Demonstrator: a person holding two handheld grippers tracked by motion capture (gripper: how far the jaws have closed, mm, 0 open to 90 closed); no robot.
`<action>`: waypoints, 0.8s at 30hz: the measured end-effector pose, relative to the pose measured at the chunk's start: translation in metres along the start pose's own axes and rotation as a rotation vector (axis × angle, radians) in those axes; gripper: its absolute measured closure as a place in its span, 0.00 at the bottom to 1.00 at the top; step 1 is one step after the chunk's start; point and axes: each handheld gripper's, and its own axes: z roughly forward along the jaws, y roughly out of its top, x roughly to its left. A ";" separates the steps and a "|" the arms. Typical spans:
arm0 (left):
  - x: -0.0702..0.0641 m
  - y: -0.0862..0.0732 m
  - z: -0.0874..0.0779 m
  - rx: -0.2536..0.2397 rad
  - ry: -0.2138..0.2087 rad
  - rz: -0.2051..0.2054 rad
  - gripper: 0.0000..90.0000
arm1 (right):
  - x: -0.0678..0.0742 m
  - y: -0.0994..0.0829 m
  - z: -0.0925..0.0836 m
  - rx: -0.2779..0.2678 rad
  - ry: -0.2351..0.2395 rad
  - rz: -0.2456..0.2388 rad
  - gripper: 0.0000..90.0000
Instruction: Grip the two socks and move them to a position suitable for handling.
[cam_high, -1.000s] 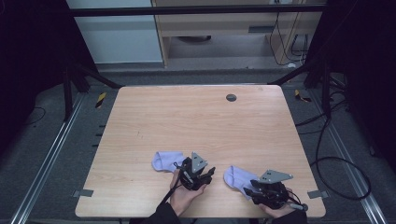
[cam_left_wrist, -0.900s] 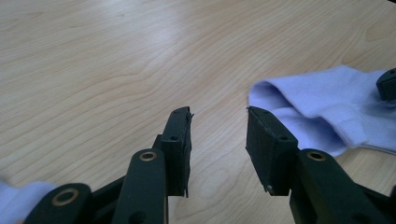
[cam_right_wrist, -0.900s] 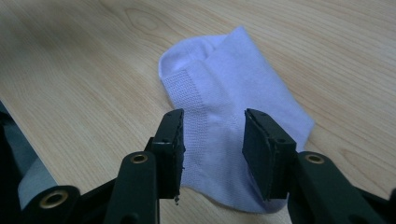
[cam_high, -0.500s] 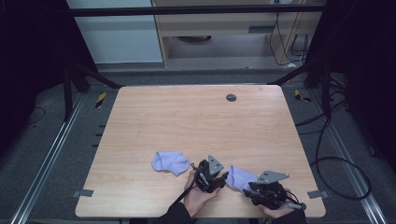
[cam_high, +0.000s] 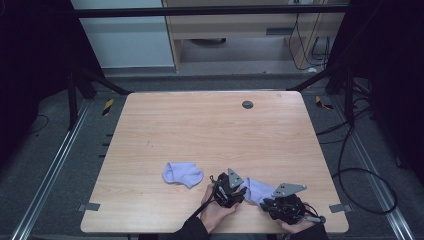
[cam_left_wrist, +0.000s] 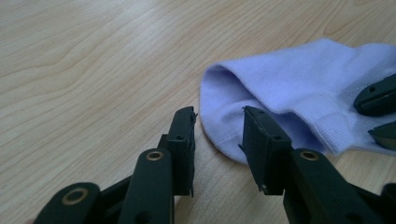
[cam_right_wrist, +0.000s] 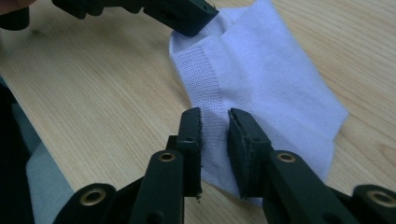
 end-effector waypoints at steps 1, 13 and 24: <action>0.000 0.000 0.001 0.004 -0.001 0.000 0.71 | 0.000 0.000 0.000 0.001 0.004 0.001 0.86; -0.002 -0.001 0.002 0.004 -0.004 0.005 0.80 | -0.001 0.000 0.000 0.001 0.035 0.005 0.95; -0.001 0.001 0.002 0.017 -0.026 0.001 0.95 | -0.003 0.004 -0.010 -0.112 0.023 0.039 0.96</action>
